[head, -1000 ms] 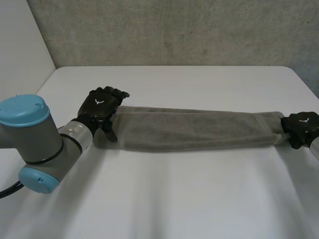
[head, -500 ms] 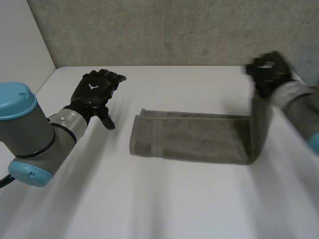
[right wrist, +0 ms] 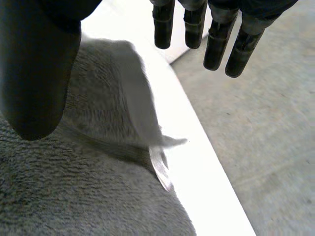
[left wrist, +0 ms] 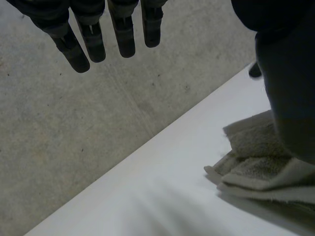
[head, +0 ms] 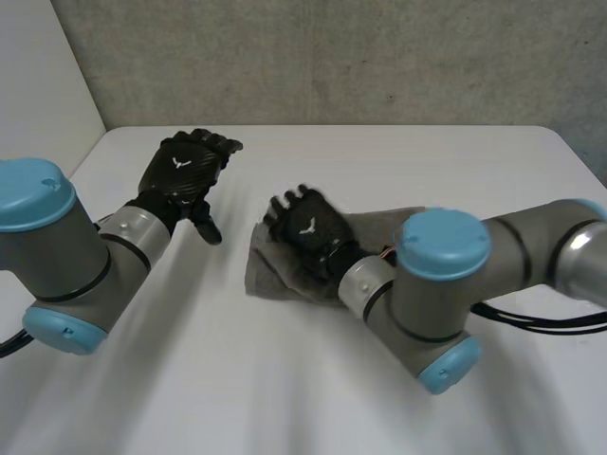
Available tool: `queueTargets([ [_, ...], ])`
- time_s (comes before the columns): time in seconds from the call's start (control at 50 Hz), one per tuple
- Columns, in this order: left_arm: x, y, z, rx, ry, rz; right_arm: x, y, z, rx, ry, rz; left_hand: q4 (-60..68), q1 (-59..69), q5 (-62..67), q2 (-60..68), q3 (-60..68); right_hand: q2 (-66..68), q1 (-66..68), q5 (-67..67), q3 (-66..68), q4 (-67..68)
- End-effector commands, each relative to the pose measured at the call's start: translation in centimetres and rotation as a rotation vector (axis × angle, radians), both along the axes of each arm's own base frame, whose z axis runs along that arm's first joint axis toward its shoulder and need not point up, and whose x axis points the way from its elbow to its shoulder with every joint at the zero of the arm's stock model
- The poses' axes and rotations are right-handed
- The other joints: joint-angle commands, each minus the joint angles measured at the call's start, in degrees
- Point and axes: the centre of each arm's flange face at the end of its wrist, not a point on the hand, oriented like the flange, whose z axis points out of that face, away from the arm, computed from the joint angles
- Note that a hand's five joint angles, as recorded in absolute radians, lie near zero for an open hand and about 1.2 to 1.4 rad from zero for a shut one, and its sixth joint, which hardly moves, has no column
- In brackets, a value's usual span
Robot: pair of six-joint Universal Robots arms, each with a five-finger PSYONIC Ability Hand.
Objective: Fold the towel.
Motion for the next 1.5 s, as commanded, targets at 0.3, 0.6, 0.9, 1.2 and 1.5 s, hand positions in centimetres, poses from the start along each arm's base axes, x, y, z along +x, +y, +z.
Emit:
queueTargets([
  [0.3,-3.7,3.3,-0.3,0.023,0.040,-0.119,-13.8,-3.5,-0.7,0.387,-0.078,-0.404,-4.06,-3.97,-11.50,-3.54,-2.75,10.44,11.25,11.22,10.26,9.75],
  [0.6,-3.8,3.3,-0.9,0.040,0.032,-0.120,-15.4,-4.9,-3.5,0.409,-0.032,-0.452,-4.06,-3.97,-11.50,-3.54,-2.75,62.80,63.61,63.58,62.62,62.11],
  [0.9,-3.1,2.8,1.3,-0.015,0.058,-0.094,-6.0,-1.1,2.6,-0.036,0.059,-0.149,-4.23,-4.13,-11.67,-3.71,-2.92,65.60,66.41,66.38,65.42,64.91],
  [1.2,1.0,-0.1,4.8,-0.037,0.236,0.090,3.9,5.7,-3.4,-0.115,0.148,0.321,-4.57,-4.47,-12.00,-4.05,-3.26,65.60,66.41,66.38,65.42,64.91],
  [1.5,0.2,-0.2,4.4,-0.025,0.248,0.074,-1.6,1.3,3.2,0.254,-0.218,-0.057,-4.23,-4.13,-11.67,-3.71,-2.92,-0.10,0.71,0.68,-0.28,-0.79],
])
